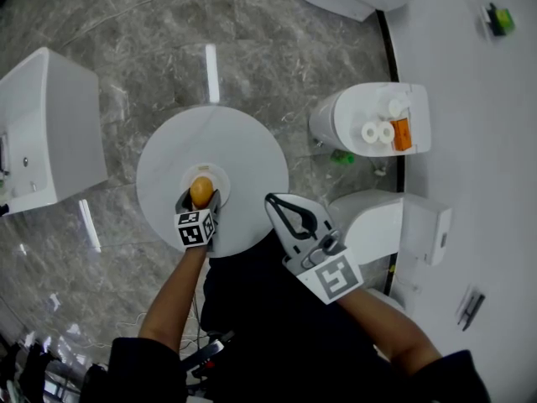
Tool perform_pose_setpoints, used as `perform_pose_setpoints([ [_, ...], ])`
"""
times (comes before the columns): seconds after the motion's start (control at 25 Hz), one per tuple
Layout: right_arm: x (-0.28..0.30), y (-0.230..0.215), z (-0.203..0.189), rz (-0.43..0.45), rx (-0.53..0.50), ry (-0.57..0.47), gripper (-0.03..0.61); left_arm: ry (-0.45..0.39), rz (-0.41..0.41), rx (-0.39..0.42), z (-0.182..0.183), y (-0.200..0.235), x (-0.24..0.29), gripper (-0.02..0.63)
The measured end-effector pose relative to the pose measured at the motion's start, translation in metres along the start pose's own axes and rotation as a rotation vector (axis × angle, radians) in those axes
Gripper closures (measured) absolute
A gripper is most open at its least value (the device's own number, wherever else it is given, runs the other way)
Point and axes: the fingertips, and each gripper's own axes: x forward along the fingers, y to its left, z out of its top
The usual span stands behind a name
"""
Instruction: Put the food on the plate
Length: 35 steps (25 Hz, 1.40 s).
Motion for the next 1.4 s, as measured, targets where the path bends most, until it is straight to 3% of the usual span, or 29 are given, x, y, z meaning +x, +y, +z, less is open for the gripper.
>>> perform_pose_setpoints([
  [1.08, -0.002, 0.033, 0.005, 0.088, -0.01, -0.019, 0.571, -0.082, -0.006, 0.072, 0.012, -0.009, -0.027, 0.276],
  [1.4, -0.011, 0.042, 0.011, 0.059, -0.03, -0.047, 0.571, -0.098, -0.014, 0.069, 0.009, -0.009, -0.04, 0.276],
])
